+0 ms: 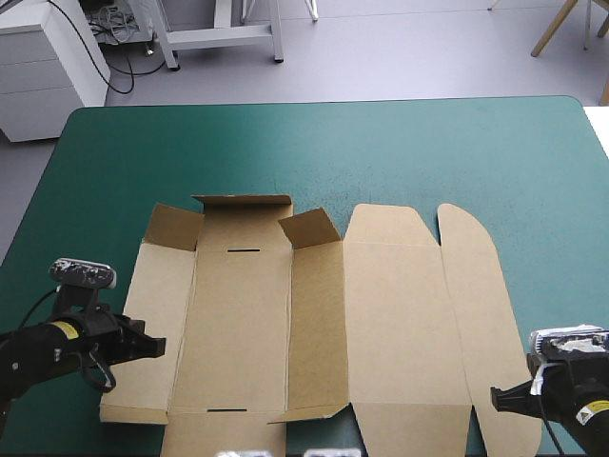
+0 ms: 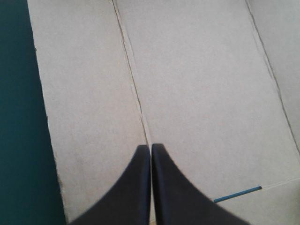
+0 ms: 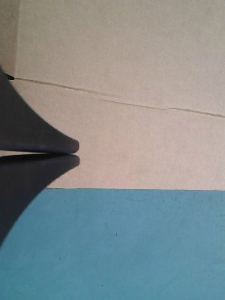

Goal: Fold the box

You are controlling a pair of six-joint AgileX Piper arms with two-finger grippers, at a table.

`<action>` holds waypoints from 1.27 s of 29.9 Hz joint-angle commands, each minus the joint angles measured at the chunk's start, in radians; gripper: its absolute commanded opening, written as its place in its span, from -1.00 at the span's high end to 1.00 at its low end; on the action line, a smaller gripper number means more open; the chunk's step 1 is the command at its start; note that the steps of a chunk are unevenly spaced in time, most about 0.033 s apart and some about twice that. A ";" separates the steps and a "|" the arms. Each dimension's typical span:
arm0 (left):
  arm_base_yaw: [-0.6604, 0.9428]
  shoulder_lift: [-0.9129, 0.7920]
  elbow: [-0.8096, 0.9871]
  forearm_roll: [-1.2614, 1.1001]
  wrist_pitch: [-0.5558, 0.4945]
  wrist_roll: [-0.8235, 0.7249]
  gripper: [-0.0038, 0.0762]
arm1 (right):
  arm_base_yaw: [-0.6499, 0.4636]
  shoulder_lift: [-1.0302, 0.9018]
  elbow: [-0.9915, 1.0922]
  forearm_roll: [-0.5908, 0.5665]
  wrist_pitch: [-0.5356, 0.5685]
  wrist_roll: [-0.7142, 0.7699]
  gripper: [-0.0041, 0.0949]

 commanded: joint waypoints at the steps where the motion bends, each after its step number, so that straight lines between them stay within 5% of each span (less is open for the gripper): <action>1: 0.000 0.062 -0.036 0.001 -0.065 -0.006 0.93 | -0.006 0.009 -0.023 0.009 -0.059 -0.008 0.96; 10: 0.006 0.185 -0.121 0.227 -0.105 -0.114 0.92 | -0.006 0.009 -0.023 0.009 -0.059 -0.008 0.96; 15: 0.144 0.259 -0.178 0.212 -0.118 -0.114 0.87 | -0.006 0.009 -0.023 0.009 -0.059 -0.008 0.96; 23: 0.531 0.361 -0.184 -0.101 -0.083 0.145 0.87 | -0.006 0.009 -0.023 0.009 -0.059 -0.008 0.96; 28: 0.719 0.404 -0.184 -0.213 0.069 0.257 0.87 | -0.006 0.009 -0.023 0.009 -0.059 -0.008 0.96; 31: 0.767 0.407 -0.184 -0.229 0.161 0.379 0.87 | -0.006 0.009 -0.023 0.009 -0.059 -0.008 0.96; 38: 0.769 0.407 -0.150 -0.213 0.145 0.387 0.87 | -0.006 0.009 -0.023 0.009 -0.059 -0.008 0.96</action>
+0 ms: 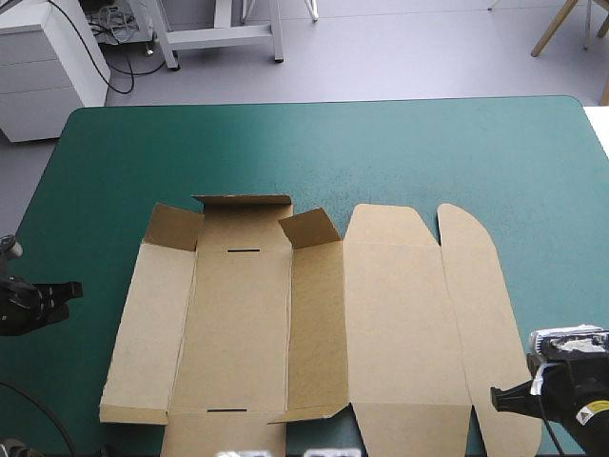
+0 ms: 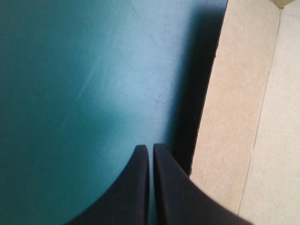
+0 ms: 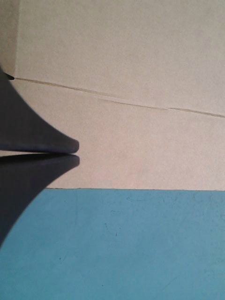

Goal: Fold the box

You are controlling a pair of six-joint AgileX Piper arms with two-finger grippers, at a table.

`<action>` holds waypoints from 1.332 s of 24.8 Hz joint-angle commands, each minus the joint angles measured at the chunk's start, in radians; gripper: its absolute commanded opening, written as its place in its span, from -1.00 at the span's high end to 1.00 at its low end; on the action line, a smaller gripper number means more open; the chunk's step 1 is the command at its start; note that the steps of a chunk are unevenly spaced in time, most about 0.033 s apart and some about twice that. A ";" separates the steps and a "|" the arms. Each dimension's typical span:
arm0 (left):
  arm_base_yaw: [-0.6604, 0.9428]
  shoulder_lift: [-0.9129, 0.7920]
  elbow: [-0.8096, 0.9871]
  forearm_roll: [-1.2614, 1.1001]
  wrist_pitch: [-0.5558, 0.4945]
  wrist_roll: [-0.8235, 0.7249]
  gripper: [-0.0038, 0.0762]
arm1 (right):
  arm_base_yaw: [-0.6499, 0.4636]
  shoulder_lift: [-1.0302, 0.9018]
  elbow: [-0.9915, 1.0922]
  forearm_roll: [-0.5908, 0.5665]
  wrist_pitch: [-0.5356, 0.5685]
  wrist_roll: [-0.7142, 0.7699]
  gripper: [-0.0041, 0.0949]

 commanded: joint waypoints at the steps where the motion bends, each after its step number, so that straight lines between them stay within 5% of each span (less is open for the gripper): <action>1: 0.002 -0.014 -0.006 -0.026 0.051 0.007 0.87 | -0.006 0.009 -0.023 0.009 -0.059 -0.008 0.96; 5: 0.002 -0.014 0.003 0.024 0.060 0.007 0.84 | -0.006 0.009 -0.023 0.009 -0.059 -0.008 0.96; 8: 0.002 -0.014 0.003 0.070 0.067 0.007 0.59 | -0.006 0.009 -0.023 0.009 -0.059 -0.008 0.96; 14: 0.002 -0.014 0.003 0.046 0.055 0.007 -0.45 | -0.006 0.009 -0.023 0.009 -0.059 -0.008 0.96; 33: 0.002 -0.014 0.116 -0.006 0.069 0.038 -0.34 | -0.006 0.009 -0.023 0.009 -0.059 -0.008 0.96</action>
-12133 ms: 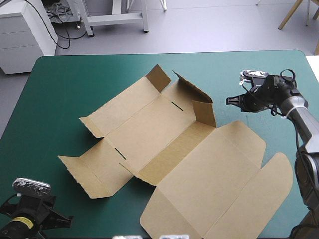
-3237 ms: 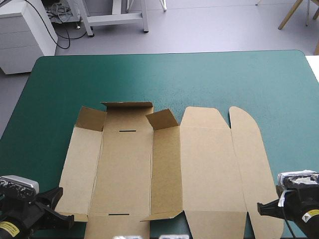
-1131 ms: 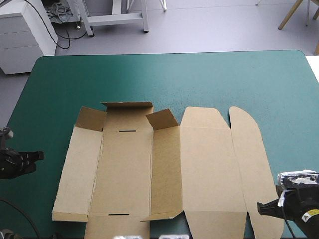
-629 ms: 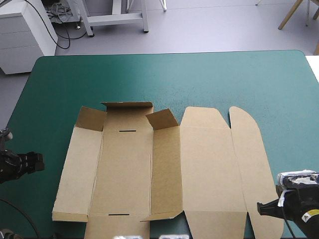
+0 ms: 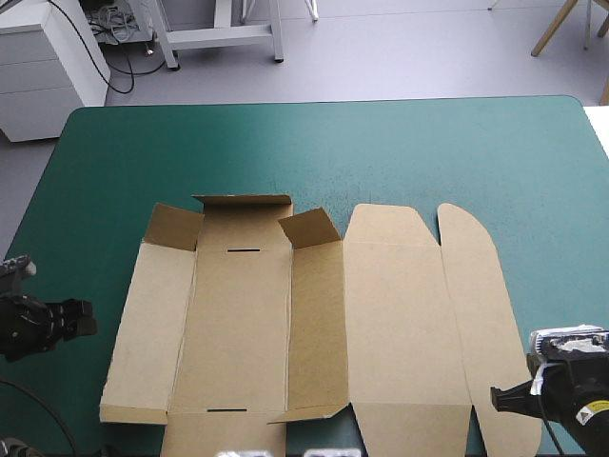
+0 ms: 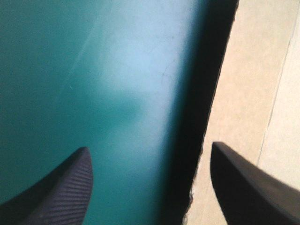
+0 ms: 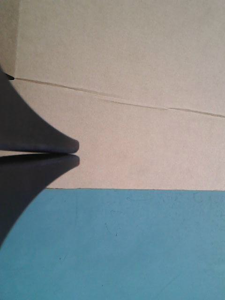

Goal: Fold the box

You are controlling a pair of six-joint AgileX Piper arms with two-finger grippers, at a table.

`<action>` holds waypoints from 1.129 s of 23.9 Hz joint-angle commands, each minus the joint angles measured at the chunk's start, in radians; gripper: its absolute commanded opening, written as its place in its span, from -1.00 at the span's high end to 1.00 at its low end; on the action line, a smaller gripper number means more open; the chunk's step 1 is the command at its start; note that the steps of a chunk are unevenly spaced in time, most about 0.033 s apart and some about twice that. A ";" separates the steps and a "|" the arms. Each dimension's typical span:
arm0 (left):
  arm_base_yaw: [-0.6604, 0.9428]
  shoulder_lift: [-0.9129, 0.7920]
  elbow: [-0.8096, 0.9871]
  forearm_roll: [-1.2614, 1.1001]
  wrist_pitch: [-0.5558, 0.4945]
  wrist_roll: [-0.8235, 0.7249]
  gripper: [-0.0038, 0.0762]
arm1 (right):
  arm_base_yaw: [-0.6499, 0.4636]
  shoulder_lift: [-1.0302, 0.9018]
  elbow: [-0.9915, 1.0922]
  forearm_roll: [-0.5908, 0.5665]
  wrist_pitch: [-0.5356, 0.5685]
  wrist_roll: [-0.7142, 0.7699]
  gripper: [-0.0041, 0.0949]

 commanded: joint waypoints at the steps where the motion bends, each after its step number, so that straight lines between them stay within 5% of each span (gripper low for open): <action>1: 0.002 -0.019 0.045 -0.049 0.068 0.029 -0.34 | -0.006 0.009 -0.023 0.009 -0.059 -0.008 0.96; 16: 0.000 -0.019 0.357 -0.335 0.060 0.344 -0.32 | -0.006 0.009 -0.023 0.009 -0.059 -0.008 0.96; 27: -0.142 -0.019 0.354 -0.327 0.076 0.351 0.24 | -0.006 0.009 -0.023 0.009 -0.059 -0.008 0.96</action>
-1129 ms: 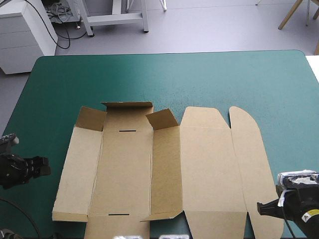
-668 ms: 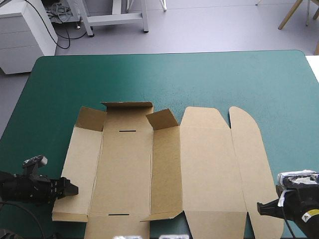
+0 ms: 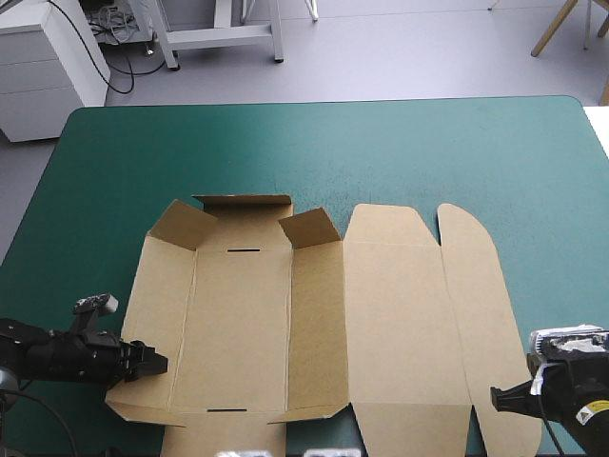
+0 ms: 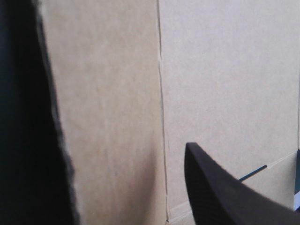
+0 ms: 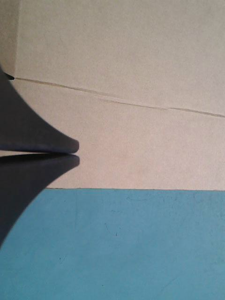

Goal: Fold the box

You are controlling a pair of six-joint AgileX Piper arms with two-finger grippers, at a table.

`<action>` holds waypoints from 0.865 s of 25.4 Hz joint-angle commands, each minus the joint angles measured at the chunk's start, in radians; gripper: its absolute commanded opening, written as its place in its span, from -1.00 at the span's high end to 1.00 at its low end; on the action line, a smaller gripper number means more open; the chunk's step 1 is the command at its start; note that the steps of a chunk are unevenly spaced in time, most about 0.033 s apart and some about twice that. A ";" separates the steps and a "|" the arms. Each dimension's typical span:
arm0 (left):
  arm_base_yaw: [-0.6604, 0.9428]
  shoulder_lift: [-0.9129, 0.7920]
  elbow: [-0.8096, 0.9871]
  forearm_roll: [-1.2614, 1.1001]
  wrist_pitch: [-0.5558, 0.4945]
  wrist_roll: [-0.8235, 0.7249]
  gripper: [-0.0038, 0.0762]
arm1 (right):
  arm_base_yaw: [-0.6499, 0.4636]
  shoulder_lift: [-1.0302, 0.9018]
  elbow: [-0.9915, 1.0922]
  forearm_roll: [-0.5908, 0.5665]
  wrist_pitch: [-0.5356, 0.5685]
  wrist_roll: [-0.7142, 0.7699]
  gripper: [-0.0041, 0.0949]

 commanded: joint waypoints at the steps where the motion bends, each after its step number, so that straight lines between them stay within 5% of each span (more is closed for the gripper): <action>1: -0.011 -0.019 -0.020 -0.040 0.107 0.001 0.39 | -0.006 0.009 -0.023 0.009 -0.059 -0.008 0.96; 5: -0.011 -0.019 -0.020 -0.040 0.111 -0.015 0.92 | -0.006 0.009 -0.023 0.009 -0.059 -0.008 0.96; 13: -0.057 -0.019 -0.082 -0.029 0.111 -0.037 0.93 | -0.006 0.009 -0.023 0.009 -0.059 -0.008 0.96; 22: -0.334 -0.019 -0.381 0.192 0.013 -0.229 0.93 | -0.006 0.009 -0.023 0.009 -0.059 -0.008 0.96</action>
